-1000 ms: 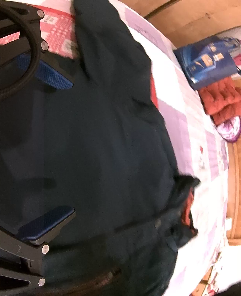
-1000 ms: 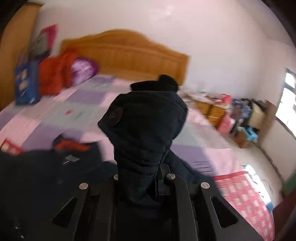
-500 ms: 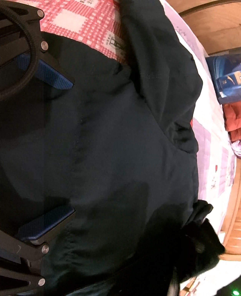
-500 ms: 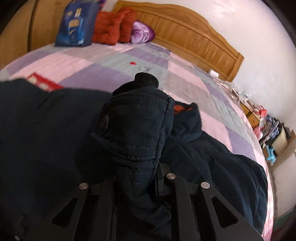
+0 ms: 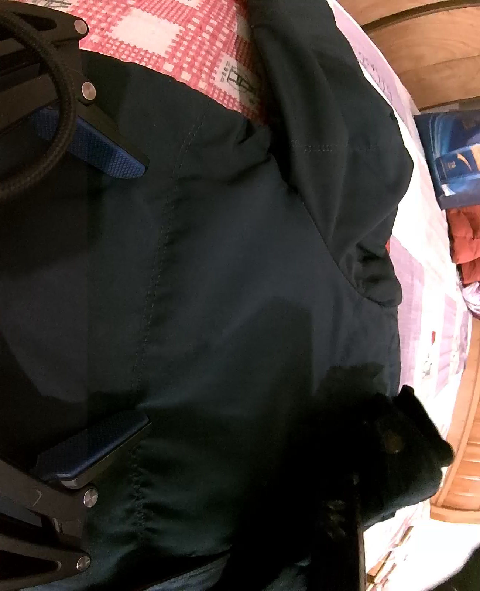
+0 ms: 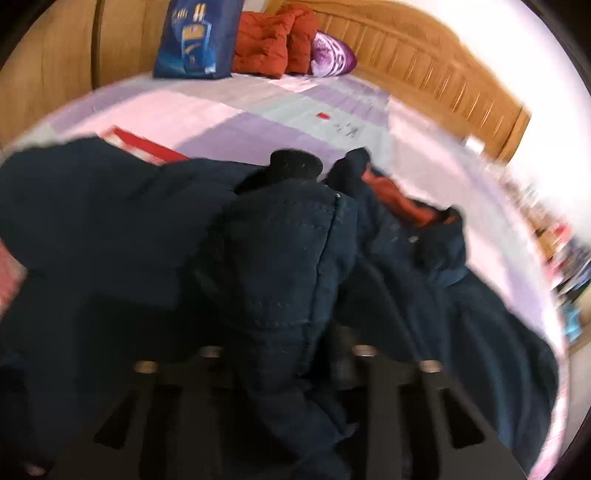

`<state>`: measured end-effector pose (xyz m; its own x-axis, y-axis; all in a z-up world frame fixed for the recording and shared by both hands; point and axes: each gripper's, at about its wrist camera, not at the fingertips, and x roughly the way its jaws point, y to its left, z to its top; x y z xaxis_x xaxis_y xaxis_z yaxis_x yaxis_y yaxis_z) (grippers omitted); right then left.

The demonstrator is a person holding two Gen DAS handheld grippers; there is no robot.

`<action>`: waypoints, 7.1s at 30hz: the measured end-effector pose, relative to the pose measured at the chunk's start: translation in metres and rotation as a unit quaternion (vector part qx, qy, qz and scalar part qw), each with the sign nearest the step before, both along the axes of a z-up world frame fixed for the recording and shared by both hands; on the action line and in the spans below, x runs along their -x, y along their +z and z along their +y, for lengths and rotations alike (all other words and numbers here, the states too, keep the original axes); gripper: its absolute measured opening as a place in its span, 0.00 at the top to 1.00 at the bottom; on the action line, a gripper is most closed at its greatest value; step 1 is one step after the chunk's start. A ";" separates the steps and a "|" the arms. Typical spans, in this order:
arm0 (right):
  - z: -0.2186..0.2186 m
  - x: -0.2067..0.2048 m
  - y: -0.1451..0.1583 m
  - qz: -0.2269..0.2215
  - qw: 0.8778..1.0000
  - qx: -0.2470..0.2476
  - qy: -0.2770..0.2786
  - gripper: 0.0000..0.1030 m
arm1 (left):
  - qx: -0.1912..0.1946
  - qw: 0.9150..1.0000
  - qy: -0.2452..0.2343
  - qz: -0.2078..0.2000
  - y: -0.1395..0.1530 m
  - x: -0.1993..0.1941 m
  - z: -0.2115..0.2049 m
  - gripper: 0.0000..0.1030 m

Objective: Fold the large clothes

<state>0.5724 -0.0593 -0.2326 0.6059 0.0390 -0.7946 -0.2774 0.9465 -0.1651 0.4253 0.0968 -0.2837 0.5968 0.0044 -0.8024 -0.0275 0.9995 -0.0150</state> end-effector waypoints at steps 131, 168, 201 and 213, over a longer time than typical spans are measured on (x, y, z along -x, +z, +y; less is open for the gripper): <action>-0.090 -0.013 -0.062 -0.034 0.984 -0.019 -0.174 0.01 | -0.052 0.960 0.272 0.035 0.003 -0.085 0.350 0.00; -0.091 -0.013 -0.063 -0.034 0.984 -0.018 -0.174 0.00 | 0.215 0.931 0.295 -0.009 -0.022 -0.108 0.451 0.00; -0.072 -0.015 -0.044 -0.036 0.981 0.044 -0.186 0.04 | 0.023 0.965 0.258 -0.048 0.045 -0.079 0.449 0.87; 0.133 -0.060 -0.063 0.057 0.996 0.060 -0.043 0.04 | -0.004 0.975 0.204 -0.084 0.095 -0.060 0.423 0.87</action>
<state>0.6323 0.0740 -0.2953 0.5081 -0.1083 -0.8544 -0.2200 0.9428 -0.2503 0.4854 0.5194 -0.1888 0.6664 0.2751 -0.6930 -0.4208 0.9061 -0.0450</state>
